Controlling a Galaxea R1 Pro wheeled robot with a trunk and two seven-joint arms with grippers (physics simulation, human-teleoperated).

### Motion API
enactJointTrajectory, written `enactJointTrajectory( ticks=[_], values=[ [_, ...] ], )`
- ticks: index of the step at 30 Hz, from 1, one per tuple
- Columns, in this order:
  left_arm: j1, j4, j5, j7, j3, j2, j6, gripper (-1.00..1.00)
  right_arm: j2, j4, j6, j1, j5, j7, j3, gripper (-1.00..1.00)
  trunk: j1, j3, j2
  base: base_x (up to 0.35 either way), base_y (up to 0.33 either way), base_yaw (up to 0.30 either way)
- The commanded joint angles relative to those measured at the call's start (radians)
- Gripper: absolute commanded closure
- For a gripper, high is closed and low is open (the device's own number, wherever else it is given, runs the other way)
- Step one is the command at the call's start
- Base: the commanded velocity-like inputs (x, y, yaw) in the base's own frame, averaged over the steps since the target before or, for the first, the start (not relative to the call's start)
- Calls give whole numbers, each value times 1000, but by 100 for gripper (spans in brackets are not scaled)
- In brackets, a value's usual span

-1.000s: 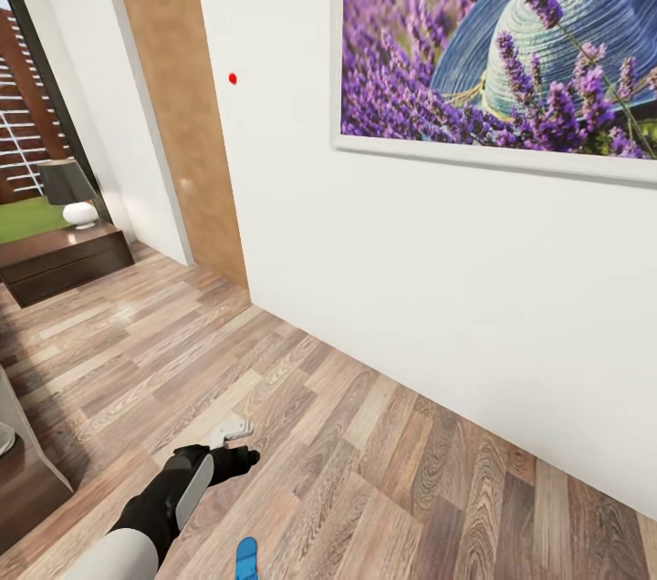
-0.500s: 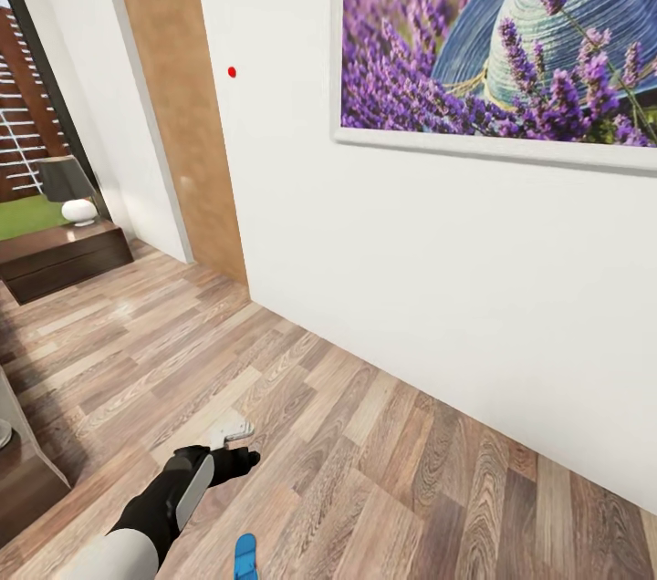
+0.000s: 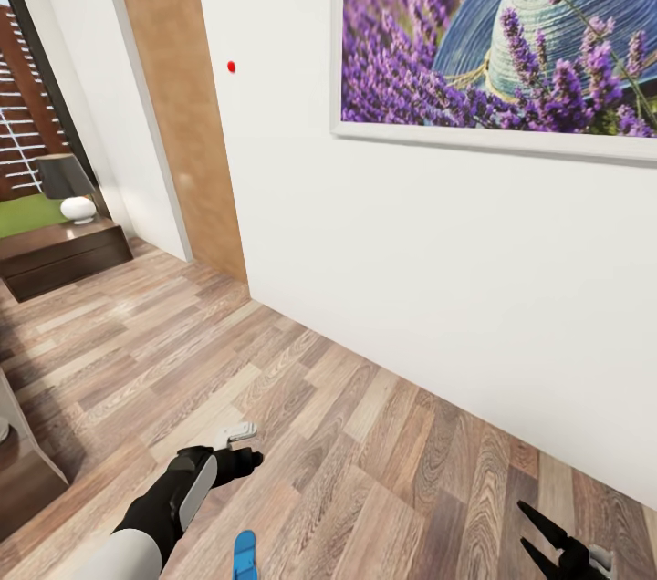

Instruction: In the bedroom, move the book from the bed onto either nightstand, and place the two sandals side by side next to the bed.

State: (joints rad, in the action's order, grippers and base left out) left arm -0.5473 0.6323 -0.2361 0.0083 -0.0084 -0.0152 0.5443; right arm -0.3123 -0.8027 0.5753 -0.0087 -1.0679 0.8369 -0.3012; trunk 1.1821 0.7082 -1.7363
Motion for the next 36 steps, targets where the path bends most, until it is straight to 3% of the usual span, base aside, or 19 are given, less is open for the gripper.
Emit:
enactJointTrajectory(
  ticks=[1, 4, 8, 24, 31, 36],
  values=[
    [0, 1, -3, 1, -1, -3, 5, -100, -2, 0, 14, 0, -27, 1, -5, -100, 4, 4, -8, 0, 0, 0],
    [0, 1, -2, 1, -1, -15, 5, -100, -5, -1, 29, 0, -88, -3, -19, -100, 15, 14, -29, 0, 0, 0],
    [0, 1, -3, 1, -1, -19, 5, -100, -6, 0, 24, -1, -106, -7, -24, -100, 31, 26, -57, 0, 0, 0],
    [0, 1, -2, 3, 1, -20, 2, -100, -4, 13, 26, -1, -112, -16, -25, -100, 92, 76, -169, 0, 0, 0],
    [0, 2, -1, 5, 9, -8, 1, -100, -4, 12, 26, -1, -112, -15, -25, -100, 119, 98, -218, 0, 0, 0],
    [0, 6, -1, 75, 11, 12, 1, -100, -4, 12, 26, -1, -112, -15, -25, -100, 138, 114, -253, 0, 0, 0]
  ],
)
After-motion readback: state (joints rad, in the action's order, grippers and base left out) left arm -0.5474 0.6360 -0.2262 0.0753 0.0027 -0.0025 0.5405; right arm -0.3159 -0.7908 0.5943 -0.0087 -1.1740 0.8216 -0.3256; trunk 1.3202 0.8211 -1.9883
